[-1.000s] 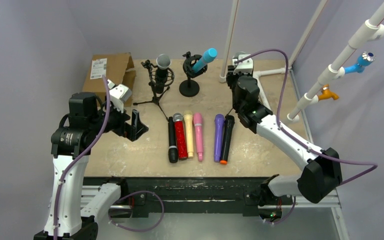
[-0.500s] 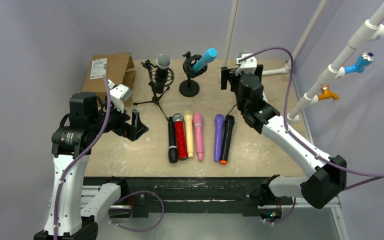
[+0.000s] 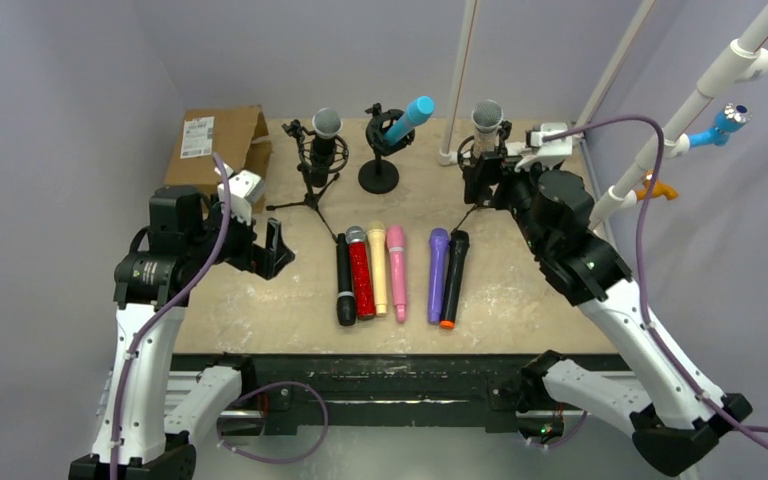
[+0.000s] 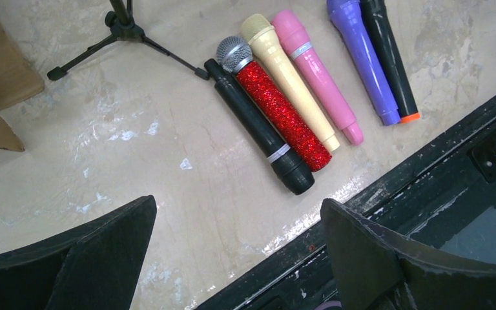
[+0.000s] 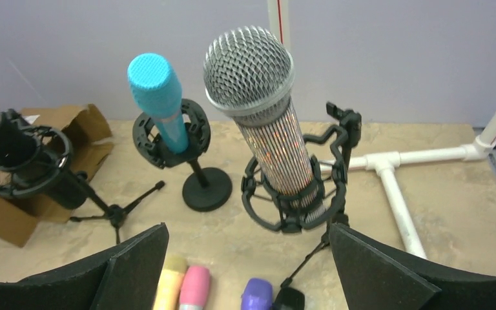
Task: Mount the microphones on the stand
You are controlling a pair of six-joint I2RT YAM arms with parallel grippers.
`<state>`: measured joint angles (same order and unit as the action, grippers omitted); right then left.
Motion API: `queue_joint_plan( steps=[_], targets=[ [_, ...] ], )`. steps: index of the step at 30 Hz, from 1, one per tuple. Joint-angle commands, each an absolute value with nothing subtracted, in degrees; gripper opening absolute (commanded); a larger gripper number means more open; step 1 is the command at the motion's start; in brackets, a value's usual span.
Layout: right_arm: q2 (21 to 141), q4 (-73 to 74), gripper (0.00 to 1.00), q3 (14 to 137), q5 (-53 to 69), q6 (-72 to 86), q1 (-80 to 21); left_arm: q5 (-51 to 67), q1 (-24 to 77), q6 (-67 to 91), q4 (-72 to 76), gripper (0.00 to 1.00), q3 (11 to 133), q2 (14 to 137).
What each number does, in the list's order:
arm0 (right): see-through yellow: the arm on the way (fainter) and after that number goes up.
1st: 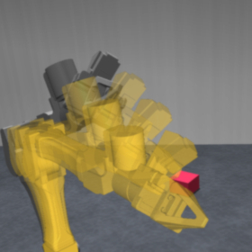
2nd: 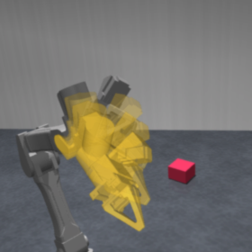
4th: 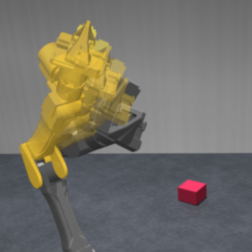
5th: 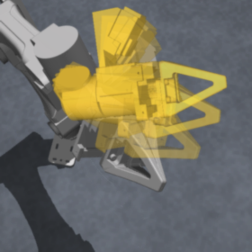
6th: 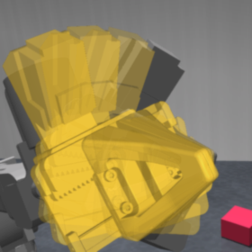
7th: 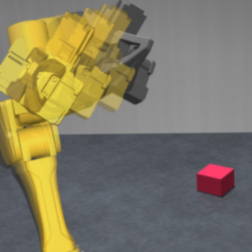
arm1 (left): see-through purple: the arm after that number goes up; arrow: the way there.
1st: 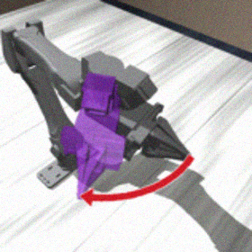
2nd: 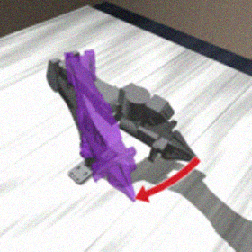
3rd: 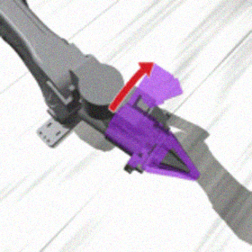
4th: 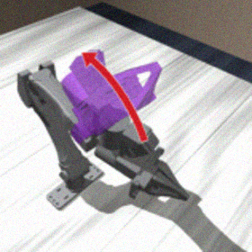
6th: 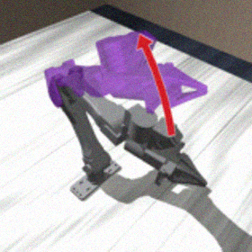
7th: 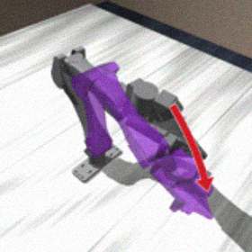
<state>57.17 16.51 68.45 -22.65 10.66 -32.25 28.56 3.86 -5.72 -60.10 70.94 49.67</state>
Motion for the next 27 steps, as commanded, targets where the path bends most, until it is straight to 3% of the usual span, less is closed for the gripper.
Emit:
queue_joint_plan(
  steps=[1,9,15,19,27],
  targets=[
    [52.2,24.9,0.99,63.4,-20.4,16.3,-32.3,25.4,3.4,-6.7,-54.4,1.0,66.5,49.0],
    [48.1,17.3,0.99,39.6,-30.5,27.0,-32.3,23.7,3.4,-6.8,-30.5,1.0,44.7,44.9],
    [48.4,-4.7,0.99,28.2,-44.1,23.8,-32.3,22.8,3.3,-10.9,-17.2,1.0,34.0,44.9],
    [53.4,-24.4,0.99,21.1,-52.6,12.1,-32.1,18.7,3.3,-9.6,-10.3,1.0,31.8,50.5],
    [63.0,-45.1,0.99,18.0,-54.4,7.9,-24.2,15.0,1.1,-6.3,2.2,1.0,30.5,59.7]
  ],
)
